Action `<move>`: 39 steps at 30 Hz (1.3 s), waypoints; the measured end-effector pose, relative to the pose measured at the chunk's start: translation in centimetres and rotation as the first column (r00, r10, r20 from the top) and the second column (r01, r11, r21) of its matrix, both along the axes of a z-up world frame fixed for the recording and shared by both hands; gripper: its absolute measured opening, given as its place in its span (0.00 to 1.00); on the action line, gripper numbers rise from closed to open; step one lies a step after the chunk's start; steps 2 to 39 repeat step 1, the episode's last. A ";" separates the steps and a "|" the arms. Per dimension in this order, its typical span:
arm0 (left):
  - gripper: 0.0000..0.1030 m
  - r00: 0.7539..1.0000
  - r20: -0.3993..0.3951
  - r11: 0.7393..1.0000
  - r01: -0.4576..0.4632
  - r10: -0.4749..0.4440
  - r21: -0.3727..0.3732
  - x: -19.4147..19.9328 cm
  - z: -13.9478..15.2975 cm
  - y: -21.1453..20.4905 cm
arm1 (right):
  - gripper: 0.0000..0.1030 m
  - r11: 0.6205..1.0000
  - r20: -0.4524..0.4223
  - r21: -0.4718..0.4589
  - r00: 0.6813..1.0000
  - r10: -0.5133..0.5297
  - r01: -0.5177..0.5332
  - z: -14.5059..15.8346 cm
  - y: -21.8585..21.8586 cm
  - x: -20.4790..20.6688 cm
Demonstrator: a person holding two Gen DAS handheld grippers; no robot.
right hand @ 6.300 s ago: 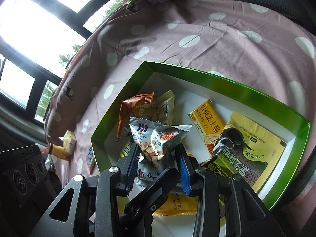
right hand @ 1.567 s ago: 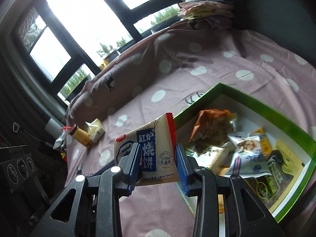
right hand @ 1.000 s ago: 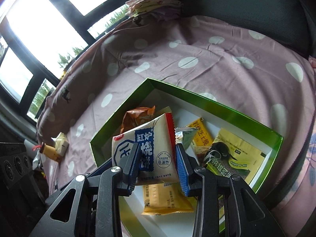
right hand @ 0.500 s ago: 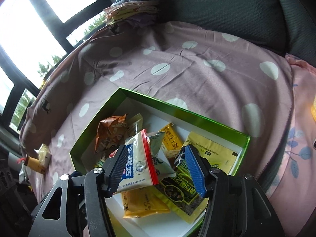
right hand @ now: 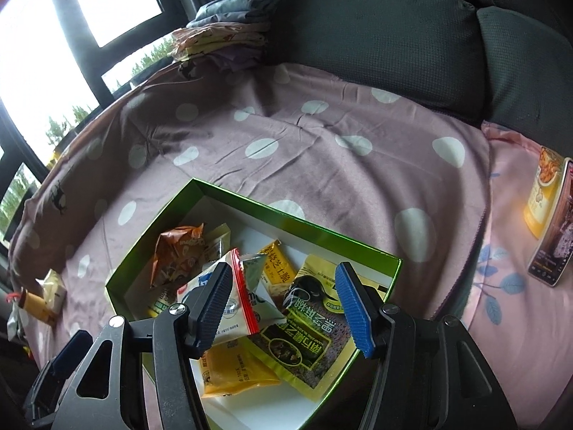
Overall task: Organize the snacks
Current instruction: 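Lower the biscuit pack into the box and open the right tool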
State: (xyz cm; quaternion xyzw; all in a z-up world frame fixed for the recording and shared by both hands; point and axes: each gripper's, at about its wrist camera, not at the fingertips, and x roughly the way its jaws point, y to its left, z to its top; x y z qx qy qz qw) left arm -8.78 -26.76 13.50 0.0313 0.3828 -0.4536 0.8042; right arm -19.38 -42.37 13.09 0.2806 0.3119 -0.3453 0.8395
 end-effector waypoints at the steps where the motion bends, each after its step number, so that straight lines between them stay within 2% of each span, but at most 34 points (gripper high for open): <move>1: 0.85 1.000 -0.008 1.000 -0.003 0.003 -0.006 0.1 0.0 0.2 | 0.59 1.000 0.000 -0.003 1.000 0.001 -0.001 0.1 0.1 0.1; 39: 0.85 1.000 -0.008 1.000 -0.003 0.003 -0.006 0.1 0.0 0.2 | 0.59 1.000 0.000 -0.003 1.000 0.001 -0.001 0.1 0.1 0.1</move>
